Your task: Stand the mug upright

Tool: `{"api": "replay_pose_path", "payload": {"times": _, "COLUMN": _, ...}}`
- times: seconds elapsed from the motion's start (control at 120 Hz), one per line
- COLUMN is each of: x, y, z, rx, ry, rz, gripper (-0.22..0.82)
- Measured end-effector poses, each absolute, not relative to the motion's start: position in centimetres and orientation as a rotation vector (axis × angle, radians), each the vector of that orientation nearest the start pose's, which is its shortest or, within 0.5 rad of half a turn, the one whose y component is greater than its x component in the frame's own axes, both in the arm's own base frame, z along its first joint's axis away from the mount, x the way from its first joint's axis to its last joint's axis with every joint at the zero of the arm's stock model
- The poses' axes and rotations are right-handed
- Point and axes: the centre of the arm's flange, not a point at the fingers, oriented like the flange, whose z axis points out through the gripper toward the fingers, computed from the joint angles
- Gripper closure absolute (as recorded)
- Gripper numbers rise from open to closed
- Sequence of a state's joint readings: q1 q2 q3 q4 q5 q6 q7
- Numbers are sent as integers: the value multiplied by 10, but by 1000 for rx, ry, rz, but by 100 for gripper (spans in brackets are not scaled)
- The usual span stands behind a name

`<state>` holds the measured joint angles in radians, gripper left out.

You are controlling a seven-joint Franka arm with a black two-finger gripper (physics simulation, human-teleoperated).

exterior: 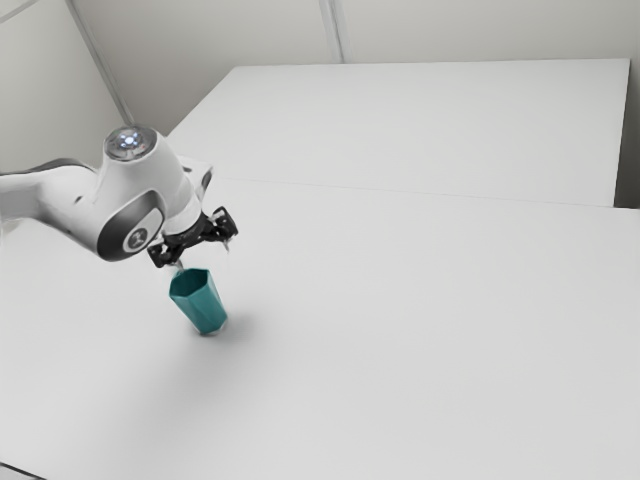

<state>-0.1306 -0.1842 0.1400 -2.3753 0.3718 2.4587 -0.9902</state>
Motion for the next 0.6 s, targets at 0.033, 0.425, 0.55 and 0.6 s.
{"api": "replay_pose_path", "payload": {"times": 0.033, "x": 499, "y": 1, "z": 428, "rx": -2803, "ry": -1075, "rz": -533, "gripper": 3}}
{"api": "replay_pose_path", "payload": {"times": 0.425, "x": 546, "y": -8, "z": 557, "rx": -2900, "ry": -839, "rz": -417, "gripper": 0}}
{"api": "replay_pose_path", "payload": {"times": 0.55, "x": 544, "y": -17, "z": 584, "rx": -2921, "ry": -707, "rz": -361, "gripper": 0}}
{"api": "replay_pose_path", "payload": {"times": 0.6, "x": 543, "y": -21, "z": 596, "rx": -2928, "ry": -651, "rz": -349, "gripper": 0}}
